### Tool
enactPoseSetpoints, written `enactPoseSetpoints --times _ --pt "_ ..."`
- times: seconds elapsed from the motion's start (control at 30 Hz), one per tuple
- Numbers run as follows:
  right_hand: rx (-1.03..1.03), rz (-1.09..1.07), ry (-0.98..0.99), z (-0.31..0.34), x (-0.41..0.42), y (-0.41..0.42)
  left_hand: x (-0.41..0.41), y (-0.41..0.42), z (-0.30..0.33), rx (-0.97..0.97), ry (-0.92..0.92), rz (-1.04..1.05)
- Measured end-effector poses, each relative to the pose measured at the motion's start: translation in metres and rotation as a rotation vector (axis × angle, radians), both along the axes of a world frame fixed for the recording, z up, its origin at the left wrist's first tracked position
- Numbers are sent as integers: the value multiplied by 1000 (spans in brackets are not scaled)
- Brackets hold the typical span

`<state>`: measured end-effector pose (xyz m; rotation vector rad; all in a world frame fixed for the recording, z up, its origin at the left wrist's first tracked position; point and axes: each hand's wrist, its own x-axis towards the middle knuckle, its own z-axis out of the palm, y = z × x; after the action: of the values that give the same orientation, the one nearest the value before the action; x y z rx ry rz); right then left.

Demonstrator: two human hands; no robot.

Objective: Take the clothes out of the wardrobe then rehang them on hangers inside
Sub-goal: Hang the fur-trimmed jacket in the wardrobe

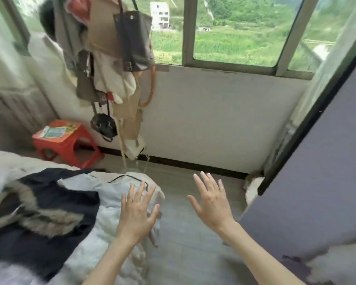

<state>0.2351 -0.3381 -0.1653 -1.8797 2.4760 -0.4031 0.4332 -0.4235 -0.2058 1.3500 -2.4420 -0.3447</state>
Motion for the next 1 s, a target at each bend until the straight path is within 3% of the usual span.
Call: enactPoseSetpoints --times 0.4,0.7,0.8,1.0 --pt "116 595 -51 -38 210 -141 215 -6 -32 180 -49 605" --pt "192 896 -64 -70 261 -231 262 -42 -63 243 20 889" --pt "174 924 -73 -80 267 -262 262 -49 -79 304 62 939" --pt "330 961 64 -99 300 -336 301 -87 -100 463 12 1040"
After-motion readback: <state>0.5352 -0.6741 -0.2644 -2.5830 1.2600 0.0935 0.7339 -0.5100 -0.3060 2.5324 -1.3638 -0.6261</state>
